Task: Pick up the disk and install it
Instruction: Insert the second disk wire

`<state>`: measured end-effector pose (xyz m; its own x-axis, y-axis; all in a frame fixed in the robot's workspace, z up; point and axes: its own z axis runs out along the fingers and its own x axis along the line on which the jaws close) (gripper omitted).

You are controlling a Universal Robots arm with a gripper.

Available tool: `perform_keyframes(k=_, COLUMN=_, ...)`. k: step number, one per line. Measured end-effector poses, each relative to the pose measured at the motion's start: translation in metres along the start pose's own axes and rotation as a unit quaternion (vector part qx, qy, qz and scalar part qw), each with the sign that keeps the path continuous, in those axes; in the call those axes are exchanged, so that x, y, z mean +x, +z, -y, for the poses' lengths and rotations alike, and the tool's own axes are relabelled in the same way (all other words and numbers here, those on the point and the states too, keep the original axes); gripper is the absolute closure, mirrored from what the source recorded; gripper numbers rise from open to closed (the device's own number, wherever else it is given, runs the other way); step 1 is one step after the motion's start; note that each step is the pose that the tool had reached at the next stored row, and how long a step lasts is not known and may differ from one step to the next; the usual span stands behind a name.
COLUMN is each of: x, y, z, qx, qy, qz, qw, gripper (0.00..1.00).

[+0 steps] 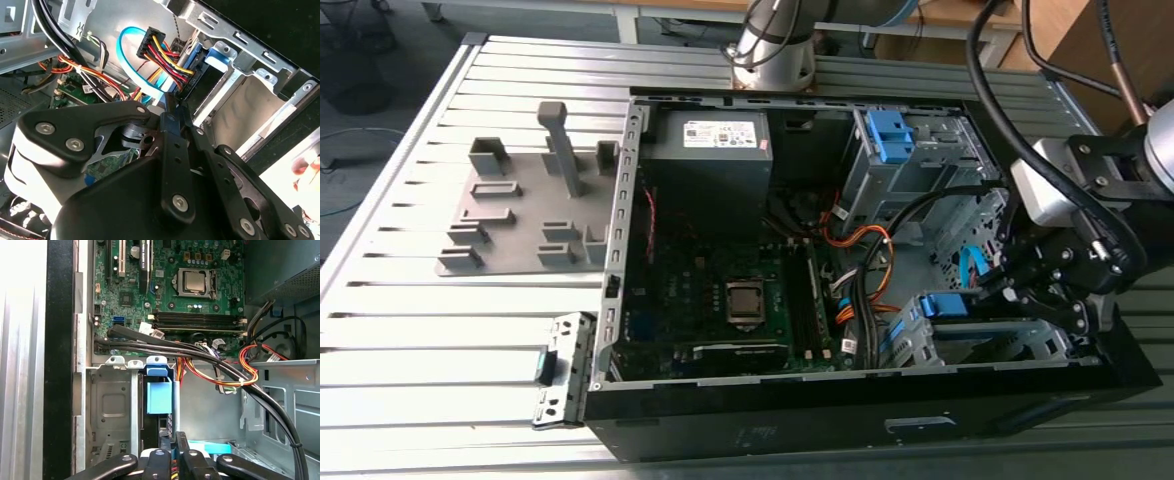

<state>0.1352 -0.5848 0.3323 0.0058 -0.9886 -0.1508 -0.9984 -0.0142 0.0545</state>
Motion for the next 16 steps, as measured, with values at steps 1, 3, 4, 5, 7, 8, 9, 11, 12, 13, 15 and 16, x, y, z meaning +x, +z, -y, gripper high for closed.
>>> perform_keyframes(k=1, x=0.0000, y=-0.0002, z=0.0000, qx=0.0000, qy=0.000, qz=-0.0001, qw=1.00000, gripper=0.84)
perform_keyframes(k=3, x=-0.0001, y=-0.0010, z=-0.0001, qx=0.0000, qy=0.000, qz=-0.0001, qw=1.00000, gripper=0.84)
perform_keyframes(k=4, x=-0.0001, y=-0.0012, z=-0.0001, qx=0.0000, qy=0.000, qz=0.0000, qw=1.00000, gripper=0.84)
perform_keyframes(k=5, x=-0.0002, y=-0.0017, z=-0.0001, qx=0.0000, qy=0.000, qz=-0.0001, qw=1.00000, gripper=0.84)
perform_keyframes(k=7, x=-0.0003, y=-0.0021, z=-0.0001, qx=0.0000, qy=0.000, qz=-0.0001, qw=1.00000, gripper=0.84)
perform_keyframes(k=8, x=-0.0002, y=-0.0021, z=-0.0001, qx=0.0000, qy=0.000, qz=0.0000, qw=1.00000, gripper=0.84)
perform_keyframes(k=9, x=0.0003, y=-0.0022, z=-0.0002, qx=0.0000, qy=0.000, qz=-0.0001, qw=1.00000, gripper=0.84)
perform_keyframes(k=11, x=0.0017, y=-0.0024, z=-0.0002, qx=0.0000, qy=0.000, qz=-0.0001, qw=1.00000, gripper=0.84)
perform_keyframes(k=12, x=0.0027, y=-0.0024, z=-0.0002, qx=0.0000, qy=0.000, qz=-0.0002, qw=1.00000, gripper=0.84)
perform_keyframes(k=13, x=0.0036, y=-0.0024, z=-0.0002, qx=-0.0001, qy=0.000, qz=-0.0002, qw=1.00000, gripper=0.84)
perform_keyframes(k=15, x=0.0046, y=-0.0020, z=-0.0002, qx=-0.0003, qy=0.000, qz=0.0001, qw=1.00000, gripper=0.84)
perform_keyframes(k=16, x=0.0047, y=-0.0016, z=-0.0002, qx=-0.0005, qy=0.000, qz=0.0002, qw=1.00000, gripper=0.84)
